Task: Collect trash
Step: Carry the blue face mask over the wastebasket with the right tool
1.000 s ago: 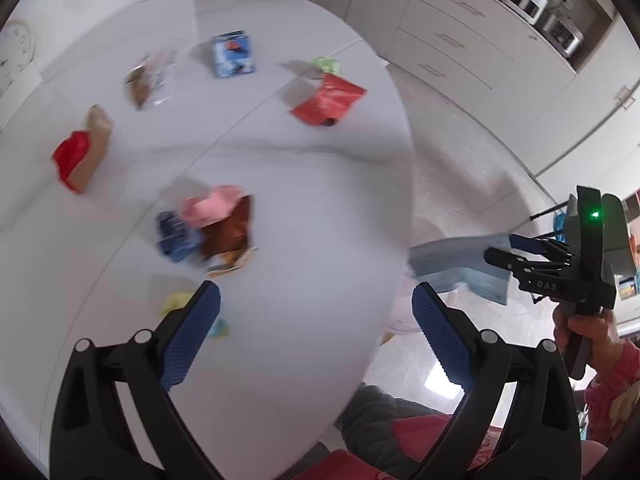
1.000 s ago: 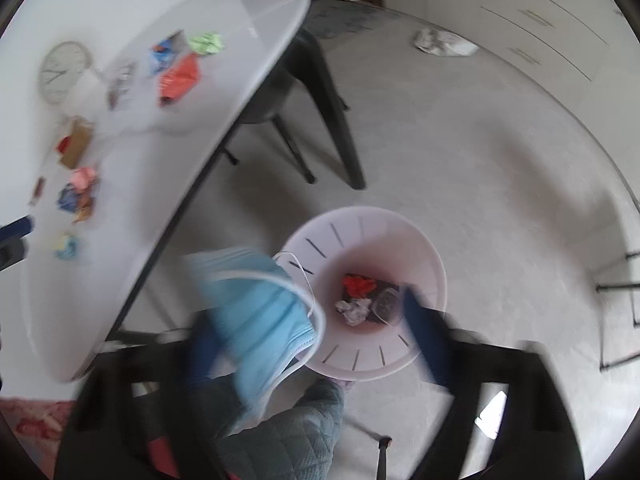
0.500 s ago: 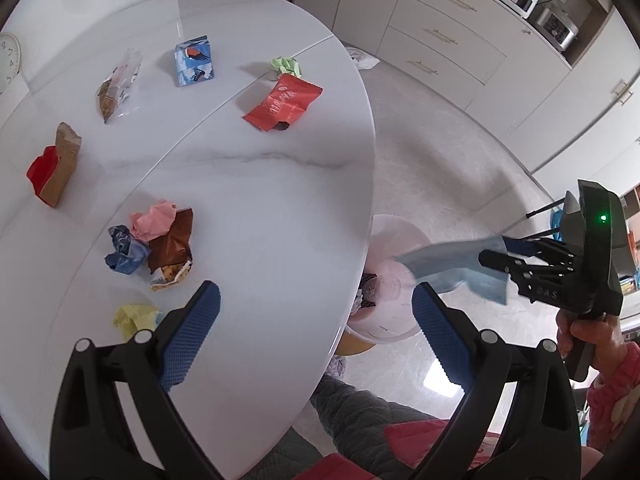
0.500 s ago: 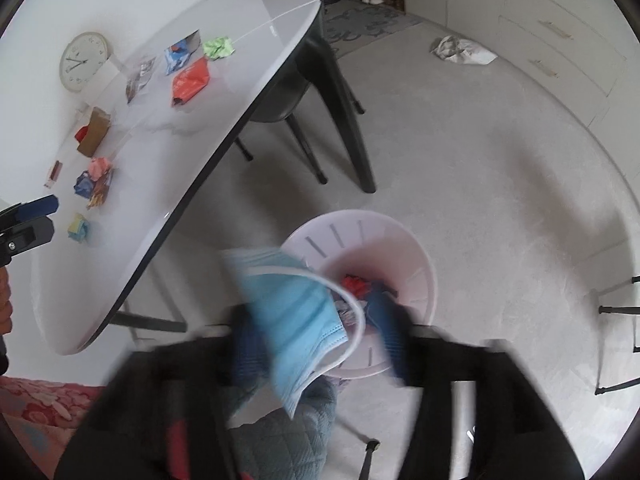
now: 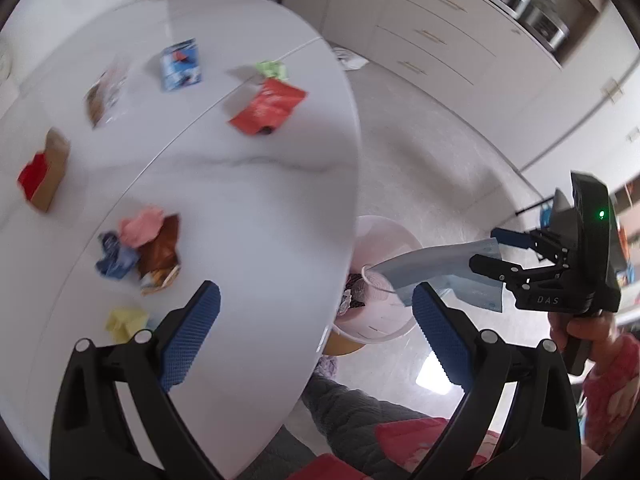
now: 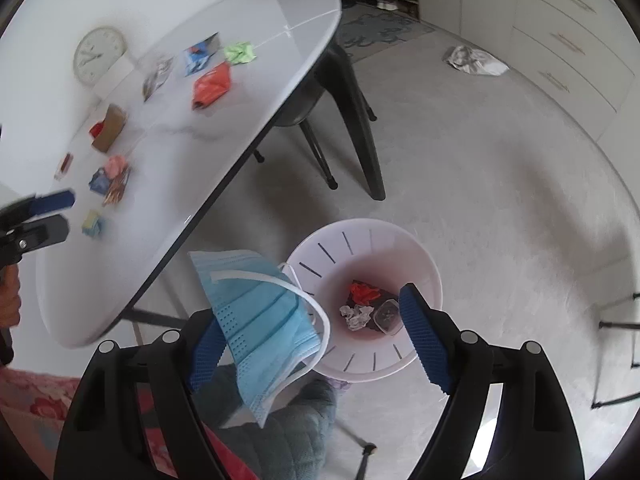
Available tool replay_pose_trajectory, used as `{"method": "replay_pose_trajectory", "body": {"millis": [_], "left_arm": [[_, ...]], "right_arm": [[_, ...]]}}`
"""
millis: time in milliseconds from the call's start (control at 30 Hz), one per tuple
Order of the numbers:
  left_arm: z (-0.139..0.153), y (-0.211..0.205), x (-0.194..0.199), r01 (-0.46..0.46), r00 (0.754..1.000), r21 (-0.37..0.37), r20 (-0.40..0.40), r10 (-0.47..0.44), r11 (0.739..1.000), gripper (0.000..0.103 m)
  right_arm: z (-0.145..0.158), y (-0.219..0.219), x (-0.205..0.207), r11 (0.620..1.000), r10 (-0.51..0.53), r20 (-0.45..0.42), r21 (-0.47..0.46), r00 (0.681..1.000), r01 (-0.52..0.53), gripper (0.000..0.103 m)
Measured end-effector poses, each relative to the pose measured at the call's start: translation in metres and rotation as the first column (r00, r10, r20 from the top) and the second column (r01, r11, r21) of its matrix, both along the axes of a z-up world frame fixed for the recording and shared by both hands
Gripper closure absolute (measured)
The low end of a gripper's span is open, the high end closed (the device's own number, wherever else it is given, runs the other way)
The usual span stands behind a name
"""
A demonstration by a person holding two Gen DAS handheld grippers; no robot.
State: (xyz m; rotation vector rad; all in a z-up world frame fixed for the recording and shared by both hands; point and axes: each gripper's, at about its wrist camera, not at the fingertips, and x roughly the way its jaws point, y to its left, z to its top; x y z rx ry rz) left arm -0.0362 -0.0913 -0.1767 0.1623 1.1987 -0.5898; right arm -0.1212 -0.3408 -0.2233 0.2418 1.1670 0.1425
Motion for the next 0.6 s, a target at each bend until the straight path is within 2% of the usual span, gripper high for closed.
{"method": "replay_pose_trajectory", "body": {"millis": [133, 233, 300, 433, 533, 567, 600], "left_arm": [[0.006, -0.027, -0.005, 0.116, 0.993, -0.046, 0.011, -0.116, 0.992, 0.011], [0.012, -0.048, -0.011, 0.258, 0.966, -0.09, 0.04, -0.255, 0.962, 0.011], [0.019, -0.061, -0.015, 0.366, 0.93, -0.119, 0.064, -0.361, 0.923, 0.011], [0.034, -0.073, -0.023, 0.501, 0.866, -0.161, 0.106, -0.489, 0.851, 0.011], [0.043, -0.084, -0.033, 0.615, 0.787, -0.147, 0.159, -0.596, 0.774, 0.011], [0.045, -0.09, -0.039, 0.659, 0.749, -0.121, 0.189, -0.635, 0.742, 0.014], [0.045, -0.094, -0.042, 0.683, 0.726, -0.104, 0.203, -0.657, 0.723, 0.021]], "right_arm": [[0.012, 0.007, -0.002, 0.998, 0.069, 0.013, -0.001, 0.998, -0.069, 0.022], [0.027, 0.01, -0.004, 0.991, 0.13, 0.028, 0.01, 0.991, -0.13, 0.022], [0.041, 0.009, -0.005, 0.985, 0.169, 0.039, 0.018, 0.985, -0.17, 0.022], [0.073, 0.001, -0.006, 0.969, 0.236, 0.069, 0.057, 0.969, -0.24, 0.022], [0.098, -0.007, -0.006, 0.957, 0.274, 0.098, 0.076, 0.957, -0.281, 0.022], [0.105, -0.01, -0.006, 0.952, 0.285, 0.108, 0.084, 0.952, -0.294, 0.022], [0.11, -0.012, -0.005, 0.949, 0.292, 0.115, 0.089, 0.949, -0.303, 0.022]]}}
